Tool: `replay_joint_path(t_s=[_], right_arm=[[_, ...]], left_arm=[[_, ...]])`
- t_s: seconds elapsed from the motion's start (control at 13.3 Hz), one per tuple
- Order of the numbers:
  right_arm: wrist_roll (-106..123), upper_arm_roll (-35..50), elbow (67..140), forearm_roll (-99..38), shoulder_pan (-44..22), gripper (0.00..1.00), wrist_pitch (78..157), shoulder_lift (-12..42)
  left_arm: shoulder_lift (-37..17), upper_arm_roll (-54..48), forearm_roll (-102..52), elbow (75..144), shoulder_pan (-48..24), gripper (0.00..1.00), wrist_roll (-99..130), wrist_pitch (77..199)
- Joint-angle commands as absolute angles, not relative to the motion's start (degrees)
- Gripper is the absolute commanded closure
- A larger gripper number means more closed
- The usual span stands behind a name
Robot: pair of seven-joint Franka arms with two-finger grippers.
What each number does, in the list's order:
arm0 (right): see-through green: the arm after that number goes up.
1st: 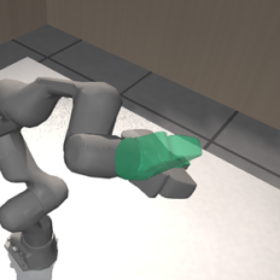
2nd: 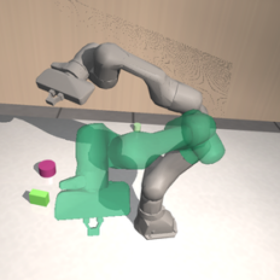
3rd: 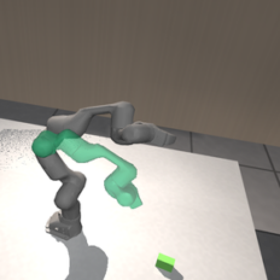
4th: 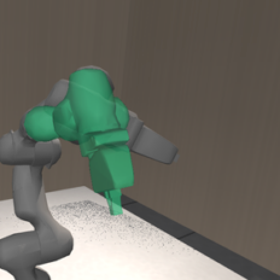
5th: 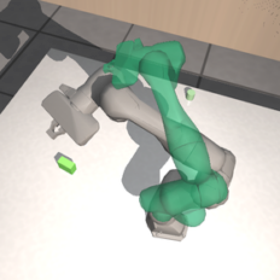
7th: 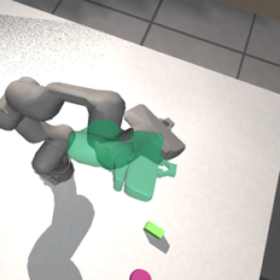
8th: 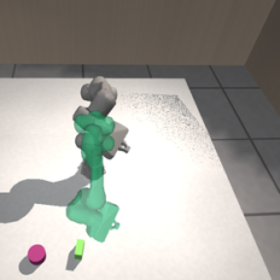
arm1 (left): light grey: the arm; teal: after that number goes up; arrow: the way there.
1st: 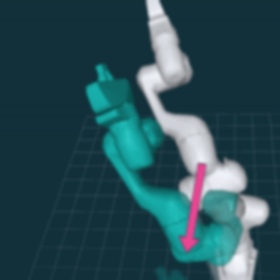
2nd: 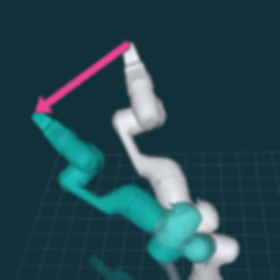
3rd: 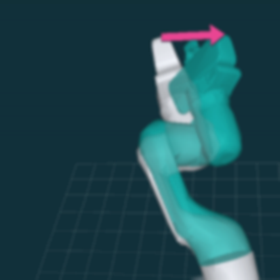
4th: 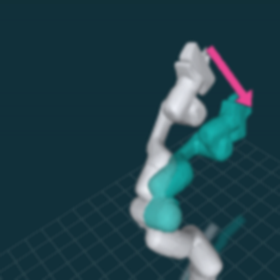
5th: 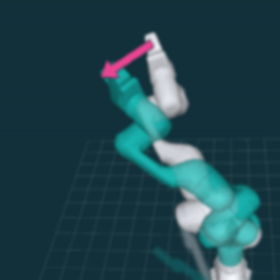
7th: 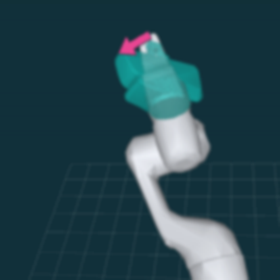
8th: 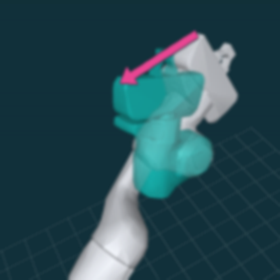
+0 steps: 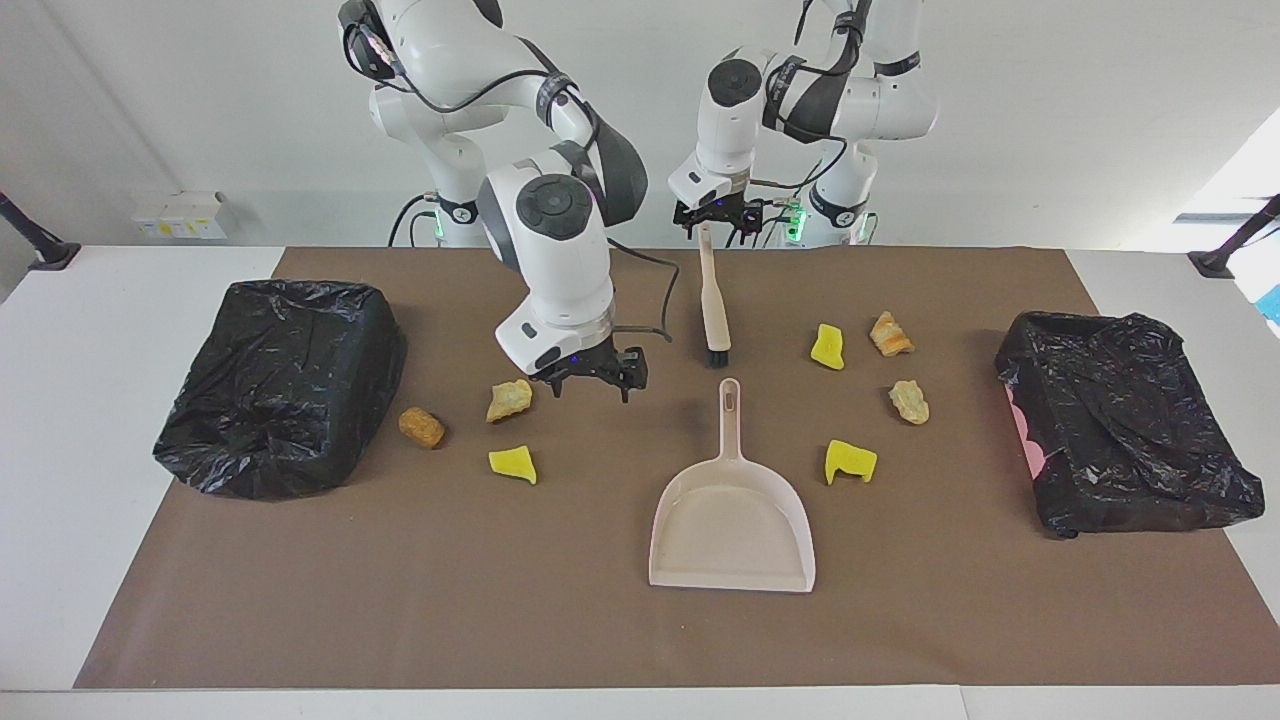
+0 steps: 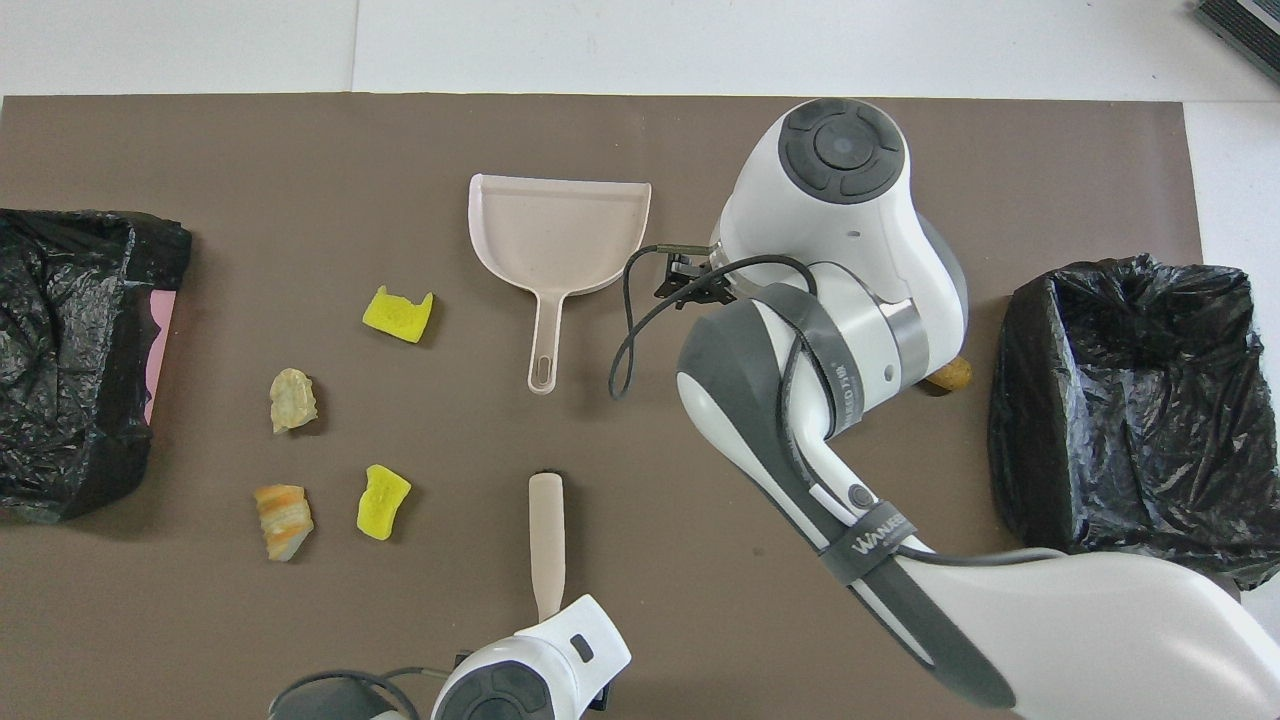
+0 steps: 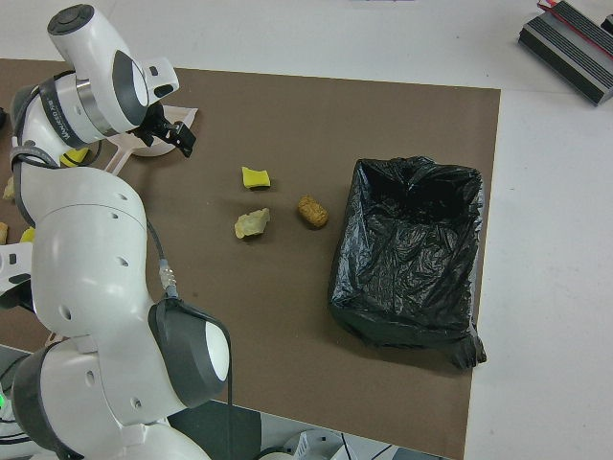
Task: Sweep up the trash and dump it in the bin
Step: 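Grasp the dustpan handle with the right gripper while the left gripper grasps the brush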
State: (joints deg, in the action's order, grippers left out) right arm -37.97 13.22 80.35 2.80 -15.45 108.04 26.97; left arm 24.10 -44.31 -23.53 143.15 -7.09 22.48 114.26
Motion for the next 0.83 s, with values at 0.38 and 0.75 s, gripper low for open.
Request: replay_joint_path(t_s=[0.38,0.75], right_arm=[[-51.8,13.4,74.4,1.4,-23.7,0.0,118.9,36.4],[-59.0,13.1,74.9,3.0,-27.1,0.0,123.7,39.3]], left_arm=[[23.8,-45.4,-27.7,149.2,-7.8,0.19,22.7,121.9],[22.1,-45.4,-27.9,148.6,-7.9,0.75,22.7,121.3]])
